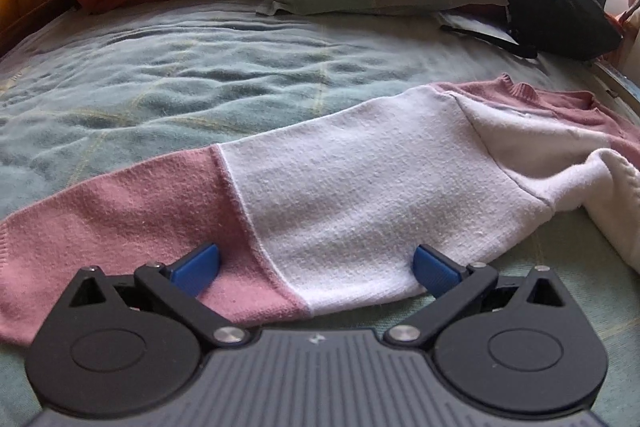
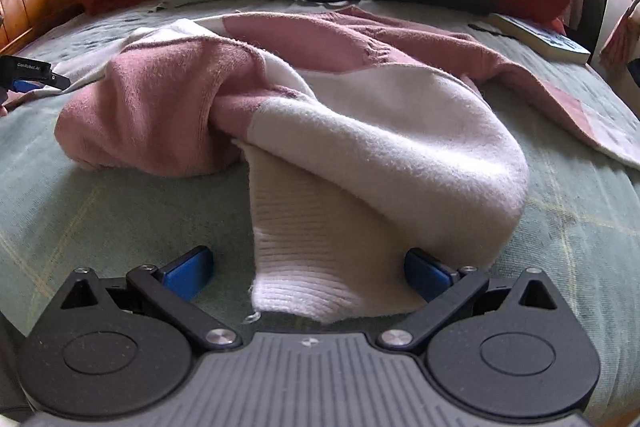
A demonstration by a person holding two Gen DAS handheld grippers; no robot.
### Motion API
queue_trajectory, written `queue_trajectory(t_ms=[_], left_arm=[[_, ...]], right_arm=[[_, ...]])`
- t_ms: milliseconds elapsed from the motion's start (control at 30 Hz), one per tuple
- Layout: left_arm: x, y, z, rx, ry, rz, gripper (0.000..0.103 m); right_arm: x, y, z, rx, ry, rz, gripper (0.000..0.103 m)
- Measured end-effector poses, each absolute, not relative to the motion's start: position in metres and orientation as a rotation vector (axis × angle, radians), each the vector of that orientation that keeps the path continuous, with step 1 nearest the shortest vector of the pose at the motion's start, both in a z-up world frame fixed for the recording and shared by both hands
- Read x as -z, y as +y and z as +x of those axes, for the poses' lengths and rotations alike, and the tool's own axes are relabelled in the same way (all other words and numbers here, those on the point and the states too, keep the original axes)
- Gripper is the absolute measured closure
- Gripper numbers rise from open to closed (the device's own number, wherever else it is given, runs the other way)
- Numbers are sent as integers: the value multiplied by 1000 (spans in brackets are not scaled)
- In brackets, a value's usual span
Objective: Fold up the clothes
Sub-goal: 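Pull the sleeve outward with the left gripper and lay it flat, then grasp the pink sweater body edge with the right gripper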
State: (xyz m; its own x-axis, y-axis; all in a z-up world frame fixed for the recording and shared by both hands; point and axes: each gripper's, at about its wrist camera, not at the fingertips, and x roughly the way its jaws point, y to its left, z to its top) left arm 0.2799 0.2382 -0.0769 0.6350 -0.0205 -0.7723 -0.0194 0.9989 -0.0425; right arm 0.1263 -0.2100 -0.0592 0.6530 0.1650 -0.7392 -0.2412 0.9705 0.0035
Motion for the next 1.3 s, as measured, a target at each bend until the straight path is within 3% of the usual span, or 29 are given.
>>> queue_trajectory(t_ms=[467, 700, 900, 1300], left_arm=[[36, 151, 143, 177, 732, 220, 1], [44, 113, 85, 226, 690, 275, 1], [49, 112, 62, 131, 651, 304, 1], [41, 112, 59, 85, 603, 307, 1]], right_arm=[[-3, -170, 91, -436, 653, -308, 0], [16, -96, 120, -523, 674, -419, 0], [32, -67, 126, -544, 720, -470, 0], [1, -50, 96, -770, 777, -392, 0]])
